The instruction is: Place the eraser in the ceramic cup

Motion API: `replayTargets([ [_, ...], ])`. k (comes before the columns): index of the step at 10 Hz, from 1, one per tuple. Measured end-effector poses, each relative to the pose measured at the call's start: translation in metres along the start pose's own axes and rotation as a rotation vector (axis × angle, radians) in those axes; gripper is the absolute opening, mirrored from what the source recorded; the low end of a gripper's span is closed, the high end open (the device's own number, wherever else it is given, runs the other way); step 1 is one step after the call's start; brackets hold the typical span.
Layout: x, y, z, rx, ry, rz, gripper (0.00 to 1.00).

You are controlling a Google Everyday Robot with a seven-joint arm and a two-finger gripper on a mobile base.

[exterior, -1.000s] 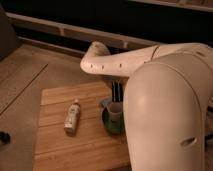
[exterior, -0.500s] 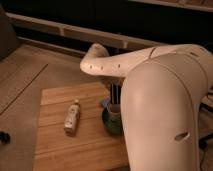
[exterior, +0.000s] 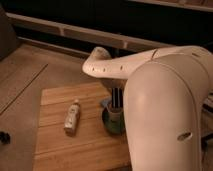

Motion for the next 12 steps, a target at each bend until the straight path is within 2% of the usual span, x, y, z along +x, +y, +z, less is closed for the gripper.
replayTargets([
  [4, -0.007, -0.007, 0.000, 0.012, -0.022, -0.006, 0.00],
  [9, -0.010, 0.013, 0.009, -0.043, -0.042, -0.017, 0.00],
  [12, -0.017, 0.027, 0.007, -0.070, -0.067, -0.054, 0.00],
])
